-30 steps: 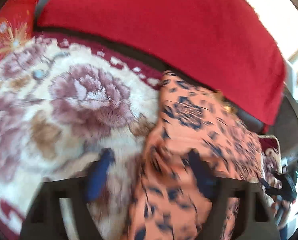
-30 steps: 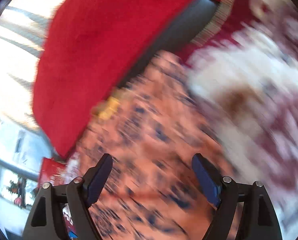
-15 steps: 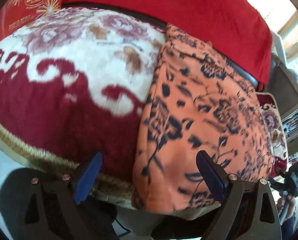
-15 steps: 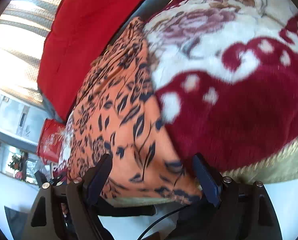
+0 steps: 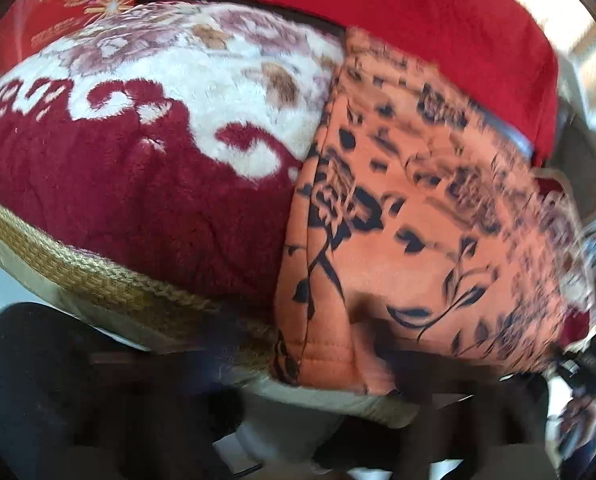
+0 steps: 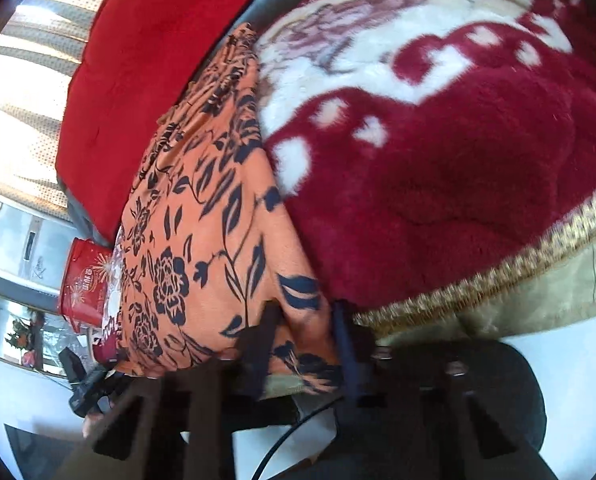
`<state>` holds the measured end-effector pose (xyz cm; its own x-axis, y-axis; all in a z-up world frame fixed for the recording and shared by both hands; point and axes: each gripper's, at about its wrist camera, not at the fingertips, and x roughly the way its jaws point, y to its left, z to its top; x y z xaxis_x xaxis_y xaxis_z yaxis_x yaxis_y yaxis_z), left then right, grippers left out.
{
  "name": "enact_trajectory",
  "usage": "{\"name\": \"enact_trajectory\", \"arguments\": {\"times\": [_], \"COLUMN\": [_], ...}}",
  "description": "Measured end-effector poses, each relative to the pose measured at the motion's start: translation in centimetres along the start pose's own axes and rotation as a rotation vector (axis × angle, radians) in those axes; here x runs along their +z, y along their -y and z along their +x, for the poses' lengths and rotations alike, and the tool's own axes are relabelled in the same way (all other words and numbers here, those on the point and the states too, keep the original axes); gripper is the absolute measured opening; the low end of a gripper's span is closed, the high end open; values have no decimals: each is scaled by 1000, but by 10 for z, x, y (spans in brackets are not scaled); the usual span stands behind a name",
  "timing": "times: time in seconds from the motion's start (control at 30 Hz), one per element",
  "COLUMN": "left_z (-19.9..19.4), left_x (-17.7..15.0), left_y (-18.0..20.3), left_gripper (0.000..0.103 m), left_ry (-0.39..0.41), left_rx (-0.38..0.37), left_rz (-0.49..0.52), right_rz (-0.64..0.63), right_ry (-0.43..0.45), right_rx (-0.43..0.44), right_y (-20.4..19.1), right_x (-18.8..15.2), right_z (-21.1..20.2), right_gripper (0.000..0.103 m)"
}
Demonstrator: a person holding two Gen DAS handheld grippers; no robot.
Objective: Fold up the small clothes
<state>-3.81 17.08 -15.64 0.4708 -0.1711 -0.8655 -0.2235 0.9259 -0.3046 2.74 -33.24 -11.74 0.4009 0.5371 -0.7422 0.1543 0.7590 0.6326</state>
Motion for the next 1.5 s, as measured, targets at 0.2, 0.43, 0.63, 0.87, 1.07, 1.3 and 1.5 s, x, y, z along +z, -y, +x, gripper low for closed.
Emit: {"name": "enact_trajectory", "arguments": {"times": [0.2, 0.43, 0.63, 0.87, 1.07, 1.3, 1.5], "left_z": [-19, -6, -35, -19, -38, -23, -49], "left_x": [4, 4, 14, 16, 25, 19, 48], "left_y": [-4, 3, 6, -9, 2, 0, 11], "left_gripper": [10, 51, 7, 7, 7, 7, 7], "left_ry": [40, 44, 88, 14, 95, 29, 54], "left_rx": [-54, -58, -94, -59, -71, -31, -115], "left_rz": [-29, -16, -36, -88, -11, -25, -33], "right_rz": [-26, -43, -62, 112, 12, 92, 116], "right_ry": [7, 1, -17, -41, 49, -5, -13], "right_rx": [16, 12, 38, 125, 144, 159, 193], "right_y": [-9, -9, -25, 7, -11, 9, 2], "right_x": [-4, -7, -5, 1, 15, 4, 20], "right_z": [-9, 7, -14, -4, -38, -15, -13], "right_gripper": [18, 61, 7, 7, 7, 7, 7]}}
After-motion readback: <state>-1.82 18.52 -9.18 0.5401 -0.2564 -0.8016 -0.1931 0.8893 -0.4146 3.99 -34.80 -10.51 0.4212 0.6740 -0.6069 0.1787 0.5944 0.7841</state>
